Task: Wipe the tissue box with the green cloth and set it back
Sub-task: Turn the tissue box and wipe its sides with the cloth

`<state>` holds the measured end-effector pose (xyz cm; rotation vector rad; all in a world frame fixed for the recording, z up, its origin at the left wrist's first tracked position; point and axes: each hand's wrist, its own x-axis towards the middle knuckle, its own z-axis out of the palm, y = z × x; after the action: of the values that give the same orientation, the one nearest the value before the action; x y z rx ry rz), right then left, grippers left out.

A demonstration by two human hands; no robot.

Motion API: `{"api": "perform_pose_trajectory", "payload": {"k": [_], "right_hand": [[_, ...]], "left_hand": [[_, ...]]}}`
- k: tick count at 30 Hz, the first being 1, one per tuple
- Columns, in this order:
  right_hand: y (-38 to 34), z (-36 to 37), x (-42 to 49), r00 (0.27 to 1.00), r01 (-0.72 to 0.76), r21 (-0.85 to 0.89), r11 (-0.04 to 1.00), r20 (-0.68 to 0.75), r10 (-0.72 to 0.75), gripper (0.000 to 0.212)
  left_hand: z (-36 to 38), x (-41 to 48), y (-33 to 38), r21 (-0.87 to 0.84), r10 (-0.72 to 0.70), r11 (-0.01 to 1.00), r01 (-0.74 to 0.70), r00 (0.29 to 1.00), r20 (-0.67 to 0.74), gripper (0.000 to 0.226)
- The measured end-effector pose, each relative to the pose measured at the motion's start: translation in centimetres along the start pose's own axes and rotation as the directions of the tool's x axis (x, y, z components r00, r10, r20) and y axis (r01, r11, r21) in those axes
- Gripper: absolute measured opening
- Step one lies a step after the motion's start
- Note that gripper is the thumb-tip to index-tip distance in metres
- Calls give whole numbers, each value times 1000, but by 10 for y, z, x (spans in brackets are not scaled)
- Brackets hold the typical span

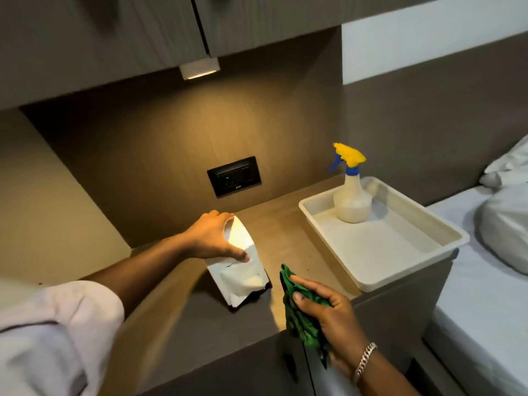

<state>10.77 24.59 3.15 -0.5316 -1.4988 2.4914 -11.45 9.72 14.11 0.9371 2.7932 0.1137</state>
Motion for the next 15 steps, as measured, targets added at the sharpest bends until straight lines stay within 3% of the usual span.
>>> {"api": "perform_pose_trajectory", "payload": {"k": [5, 10, 15], "right_hand": [[-8, -2, 50, 999, -3, -18, 1000, -38, 2, 29], [-18, 26, 110, 995, 66, -126, 990, 79, -56, 30], [-9, 18, 127, 994, 22, -407, 913, 109, 25, 29]], "left_hand": [[5, 1, 17, -16, -179, 984, 179, 983, -29, 120], [11, 1, 28, 1, -297, 955, 298, 952, -73, 109], [13, -2, 36, -54, -414, 910, 411, 908, -66, 109]]}}
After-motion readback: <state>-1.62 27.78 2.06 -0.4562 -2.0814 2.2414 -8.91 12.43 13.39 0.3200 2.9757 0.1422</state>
